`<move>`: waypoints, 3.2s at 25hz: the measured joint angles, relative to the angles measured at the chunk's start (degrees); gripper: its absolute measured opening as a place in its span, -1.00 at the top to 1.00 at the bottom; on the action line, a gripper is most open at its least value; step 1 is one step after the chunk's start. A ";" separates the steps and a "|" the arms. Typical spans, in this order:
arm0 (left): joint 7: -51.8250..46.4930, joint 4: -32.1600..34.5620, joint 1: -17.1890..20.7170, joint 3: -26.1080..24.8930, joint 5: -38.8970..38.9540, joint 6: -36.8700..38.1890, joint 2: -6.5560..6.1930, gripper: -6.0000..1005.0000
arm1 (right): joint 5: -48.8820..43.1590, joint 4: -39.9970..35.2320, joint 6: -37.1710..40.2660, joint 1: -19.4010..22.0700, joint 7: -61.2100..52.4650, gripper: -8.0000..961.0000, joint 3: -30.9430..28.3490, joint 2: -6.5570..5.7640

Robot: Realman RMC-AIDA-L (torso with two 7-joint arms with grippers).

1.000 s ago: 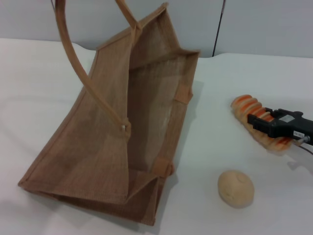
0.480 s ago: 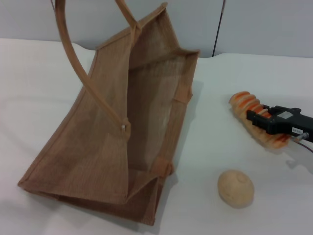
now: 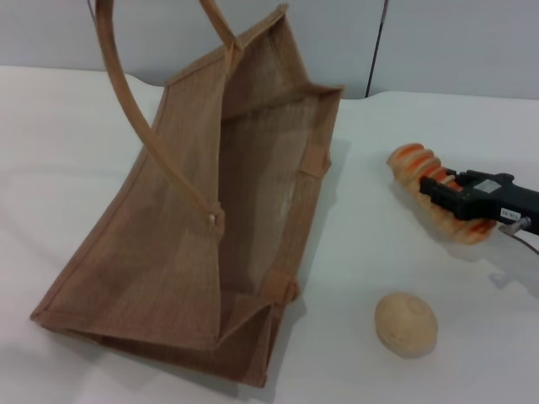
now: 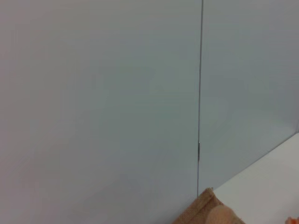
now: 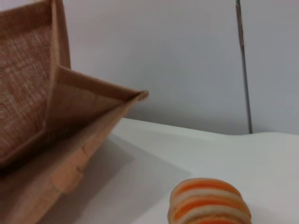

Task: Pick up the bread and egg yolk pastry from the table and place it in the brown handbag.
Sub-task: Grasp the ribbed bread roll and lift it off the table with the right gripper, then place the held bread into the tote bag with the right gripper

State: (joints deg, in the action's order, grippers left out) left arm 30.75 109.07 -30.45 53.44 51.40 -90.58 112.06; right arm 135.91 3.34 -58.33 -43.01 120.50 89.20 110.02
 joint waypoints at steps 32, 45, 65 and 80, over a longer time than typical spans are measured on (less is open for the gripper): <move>2.03 -0.18 -7.87 2.27 2.67 0.16 3.93 0.76 | -12.15 -20.83 -3.89 -3.52 -11.35 0.27 6.14 3.59; 1.98 -1.32 -8.05 4.89 4.49 0.67 4.14 0.76 | -13.54 -27.64 -0.35 -2.34 -12.91 0.29 2.97 3.25; 1.51 0.81 -6.92 10.75 8.43 4.45 4.13 0.76 | -17.59 -30.43 5.16 -0.84 -13.81 0.33 2.58 4.14; 1.43 1.41 -5.84 10.71 8.55 4.45 4.22 0.76 | -17.62 -30.90 1.65 0.62 -13.26 0.30 -3.57 4.41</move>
State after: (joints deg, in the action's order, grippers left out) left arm 32.18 110.47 -36.29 64.15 59.94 -86.13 116.28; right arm 118.30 -27.57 -56.68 -42.39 107.24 85.63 114.43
